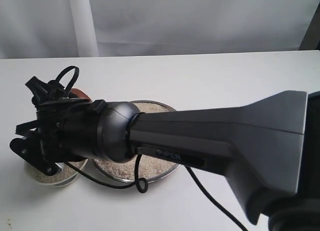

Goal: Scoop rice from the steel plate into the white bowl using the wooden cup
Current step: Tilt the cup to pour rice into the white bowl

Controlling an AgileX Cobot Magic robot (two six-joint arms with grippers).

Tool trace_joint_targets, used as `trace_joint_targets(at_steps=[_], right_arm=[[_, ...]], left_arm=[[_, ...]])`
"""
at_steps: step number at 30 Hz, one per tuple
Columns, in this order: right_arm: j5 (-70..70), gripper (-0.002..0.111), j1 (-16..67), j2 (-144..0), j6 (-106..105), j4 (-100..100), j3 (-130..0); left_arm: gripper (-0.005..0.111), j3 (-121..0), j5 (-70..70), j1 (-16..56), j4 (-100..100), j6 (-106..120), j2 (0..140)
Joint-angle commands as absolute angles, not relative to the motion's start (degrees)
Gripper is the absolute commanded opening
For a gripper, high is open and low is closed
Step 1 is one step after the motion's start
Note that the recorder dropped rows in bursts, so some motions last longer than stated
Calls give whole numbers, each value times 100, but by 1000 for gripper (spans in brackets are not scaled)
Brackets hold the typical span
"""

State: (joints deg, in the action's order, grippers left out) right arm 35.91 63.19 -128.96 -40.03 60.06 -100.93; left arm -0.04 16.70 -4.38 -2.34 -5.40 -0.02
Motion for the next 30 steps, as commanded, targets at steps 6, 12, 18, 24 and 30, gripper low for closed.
trace_joint_targets(at_steps=[6,12,18,24,30], right_arm=[[3670,0,6408,-12837,-3981,6834,-10139],[3684,0,6444,-12837,-3981,7285,-10139],[3713,0,6520,-12837,-3981,7501,-10139],[3817,0,6523,-12837,-3981,7478,-10139],[3818,0,6523,-12837,-3914,7408,-10139]], left_arm=[[0,0,1626,-401,-252,-551,0],[0,0,1626,-401,-252,-551,0],[0,0,1626,-401,-252,-551,0],[0,0,1626,-401,-252,-551,0],[0,0,1626,-401,-252,-551,0]])
